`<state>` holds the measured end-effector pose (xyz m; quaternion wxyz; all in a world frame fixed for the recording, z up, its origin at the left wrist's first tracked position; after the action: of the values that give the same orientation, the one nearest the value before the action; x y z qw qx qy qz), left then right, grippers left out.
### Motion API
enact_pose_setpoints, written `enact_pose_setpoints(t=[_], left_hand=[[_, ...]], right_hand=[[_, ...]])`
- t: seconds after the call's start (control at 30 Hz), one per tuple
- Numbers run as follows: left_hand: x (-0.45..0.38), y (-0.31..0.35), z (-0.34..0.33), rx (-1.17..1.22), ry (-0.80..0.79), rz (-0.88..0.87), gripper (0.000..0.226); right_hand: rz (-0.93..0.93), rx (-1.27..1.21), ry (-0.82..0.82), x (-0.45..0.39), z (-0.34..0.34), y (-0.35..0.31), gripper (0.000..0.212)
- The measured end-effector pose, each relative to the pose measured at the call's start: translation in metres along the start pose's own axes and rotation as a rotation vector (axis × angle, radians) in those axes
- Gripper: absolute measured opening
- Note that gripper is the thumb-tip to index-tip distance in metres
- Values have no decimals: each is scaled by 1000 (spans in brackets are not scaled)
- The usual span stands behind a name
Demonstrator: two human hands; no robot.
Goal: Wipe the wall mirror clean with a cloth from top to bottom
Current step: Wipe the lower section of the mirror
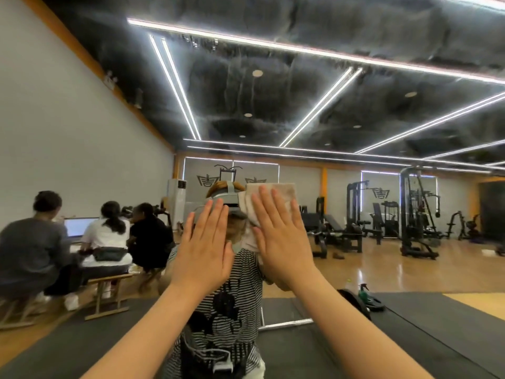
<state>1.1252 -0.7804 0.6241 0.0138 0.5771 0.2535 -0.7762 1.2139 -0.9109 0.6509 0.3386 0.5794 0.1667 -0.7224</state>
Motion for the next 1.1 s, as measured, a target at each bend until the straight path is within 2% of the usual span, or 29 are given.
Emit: enact_pose_setpoints(t=[0.13, 0.3, 0.43, 0.5, 0.57, 0.67, 0.77, 0.83, 0.9, 1.1], left_hand=[[0, 0, 0, 15, -9, 7, 67], [-1, 1, -1, 16, -19, 17, 69], [-1, 3, -1, 2, -23, 24, 70], [0, 3, -2, -7, -32, 26, 71], [-1, 3, -2, -5, -36, 29, 70], [-1, 3, 0, -5, -27, 15, 68], [-1, 2, 1, 9, -25, 8, 67], [-2, 2, 2, 12, -34, 12, 67], [-2, 2, 3, 6, -46, 16, 67], [-3, 4, 3, 2, -30, 21, 67]], right_hand=[[-10, 56, -27, 21, 3, 47, 57], [-215, 63, -13, 41, 9, 114, 59], [-520, -96, 18, 38, 7, 85, 62], [-582, -116, 24, 35, 4, 60, 63], [-454, -89, 22, 34, 0, 32, 62], [-134, -12, 11, 38, -10, -5, 64], [88, 14, -32, 38, -7, 3, 60], [164, 54, -61, 37, -1, 26, 55], [133, 94, -66, 39, 2, 54, 55], [-220, 59, -69, 52, 14, 124, 58]])
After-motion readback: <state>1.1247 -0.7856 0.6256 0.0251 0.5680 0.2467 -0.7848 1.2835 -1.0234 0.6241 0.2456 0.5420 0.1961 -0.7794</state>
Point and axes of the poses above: each hand's wrist, its own x-axis away from the middle knuckle, its own z-axis out of the back of the hand, y = z × x, the point moved 3 cm from there along -x, towards the middle knuckle, and after that the axes turned 10 degrees about -z, right-handed, at the moved point
